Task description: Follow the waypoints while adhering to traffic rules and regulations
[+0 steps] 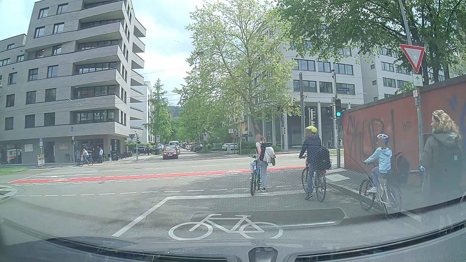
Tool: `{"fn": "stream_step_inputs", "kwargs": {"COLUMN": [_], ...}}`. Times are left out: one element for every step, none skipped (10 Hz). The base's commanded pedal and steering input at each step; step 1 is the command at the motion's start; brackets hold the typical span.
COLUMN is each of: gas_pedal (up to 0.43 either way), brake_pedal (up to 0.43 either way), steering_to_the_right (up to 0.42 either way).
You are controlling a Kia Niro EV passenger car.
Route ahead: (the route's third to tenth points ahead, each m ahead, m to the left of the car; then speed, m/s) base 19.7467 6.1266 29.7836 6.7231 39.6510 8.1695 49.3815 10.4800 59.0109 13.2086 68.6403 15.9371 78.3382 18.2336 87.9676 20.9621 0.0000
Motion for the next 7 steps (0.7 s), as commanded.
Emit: {"fn": "stream_step_inputs", "kwargs": {"gas_pedal": [0.0,0.0,0.0,0.0,0.0,0.0,0.0], "brake_pedal": [0.262,0.262,0.262,0.262,0.262,0.262,0.268], "steering_to_the_right": [-0.014,-0.014,-0.014,-0.014,-0.014,-0.014,-0.014]}}
